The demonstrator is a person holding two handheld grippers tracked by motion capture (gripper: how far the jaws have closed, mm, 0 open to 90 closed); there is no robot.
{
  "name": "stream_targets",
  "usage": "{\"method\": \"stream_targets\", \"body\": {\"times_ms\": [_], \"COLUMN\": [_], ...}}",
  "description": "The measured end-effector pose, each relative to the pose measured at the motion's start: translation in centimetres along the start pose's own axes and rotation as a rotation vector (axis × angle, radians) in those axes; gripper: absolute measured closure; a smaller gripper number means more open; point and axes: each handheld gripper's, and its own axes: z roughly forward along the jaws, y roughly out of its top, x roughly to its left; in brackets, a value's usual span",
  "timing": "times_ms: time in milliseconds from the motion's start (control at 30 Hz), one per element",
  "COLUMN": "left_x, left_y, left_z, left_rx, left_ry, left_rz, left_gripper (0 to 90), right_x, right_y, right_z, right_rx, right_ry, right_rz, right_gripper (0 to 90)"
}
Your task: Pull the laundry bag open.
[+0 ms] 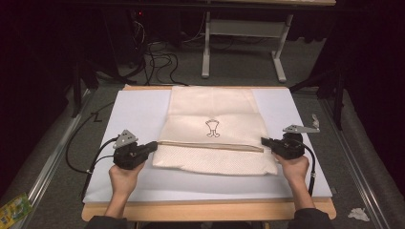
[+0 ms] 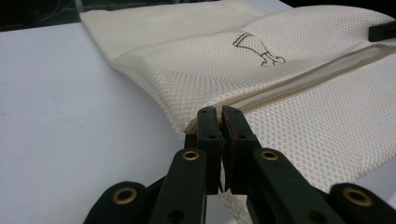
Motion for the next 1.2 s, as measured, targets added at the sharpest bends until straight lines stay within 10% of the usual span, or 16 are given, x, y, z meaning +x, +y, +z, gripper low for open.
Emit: {"method": "stream_targets", "body": {"times_ms": [367, 600, 1200], "left_x": [0.0, 0.0, 0.3], "left_y": [-0.1, -0.7, -1.0], "left_z": [0.1, 0.6, 0.6], "left_rx": [0.009, 0.045, 0.053], "left_ry": [0.004, 0.089, 0.039], "left_rz": [0.009, 0.06, 0.014], "left_gripper": [87.3, 87.4, 87.2], "right_x": [-0.3, -0.3, -0.4], "right_y": [0.1, 0.1, 0.0], "right_z": [-0.1, 0.4, 0.5], "right_rx": [-0.003, 0.028, 0.06], "right_ry": [-0.002, -0.021, -0.02], "right_rz": [0.003, 0.008, 0.018], "right_gripper": [88.3, 88.7, 88.4]}}
